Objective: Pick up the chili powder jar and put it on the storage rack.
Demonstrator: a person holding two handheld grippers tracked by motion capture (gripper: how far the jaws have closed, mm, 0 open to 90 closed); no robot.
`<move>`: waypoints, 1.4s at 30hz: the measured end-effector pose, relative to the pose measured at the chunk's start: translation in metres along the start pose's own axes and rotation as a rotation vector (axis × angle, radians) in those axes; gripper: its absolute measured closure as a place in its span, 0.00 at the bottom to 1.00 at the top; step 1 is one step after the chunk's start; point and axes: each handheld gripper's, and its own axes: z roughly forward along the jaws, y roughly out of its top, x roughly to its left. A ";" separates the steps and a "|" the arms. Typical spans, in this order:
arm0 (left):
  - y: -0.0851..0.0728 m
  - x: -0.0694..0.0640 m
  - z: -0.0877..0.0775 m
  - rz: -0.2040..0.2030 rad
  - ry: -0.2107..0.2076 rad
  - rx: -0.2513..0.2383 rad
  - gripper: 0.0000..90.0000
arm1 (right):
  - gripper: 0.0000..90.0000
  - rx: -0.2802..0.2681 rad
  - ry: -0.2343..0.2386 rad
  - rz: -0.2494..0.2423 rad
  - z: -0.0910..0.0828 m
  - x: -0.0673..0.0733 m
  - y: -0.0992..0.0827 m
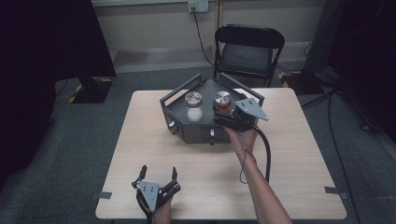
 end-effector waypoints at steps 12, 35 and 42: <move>0.000 0.000 0.000 -0.002 0.001 -0.001 0.00 | 0.00 -0.024 0.013 -0.020 -0.029 -0.002 -0.013; 0.000 -0.001 0.000 -0.001 0.004 -0.001 0.00 | 0.00 -0.093 -0.006 -0.031 -0.086 0.008 -0.042; 0.000 -0.001 0.000 -0.001 0.005 -0.001 0.00 | 0.00 -0.112 -0.034 -0.085 -0.100 0.016 -0.049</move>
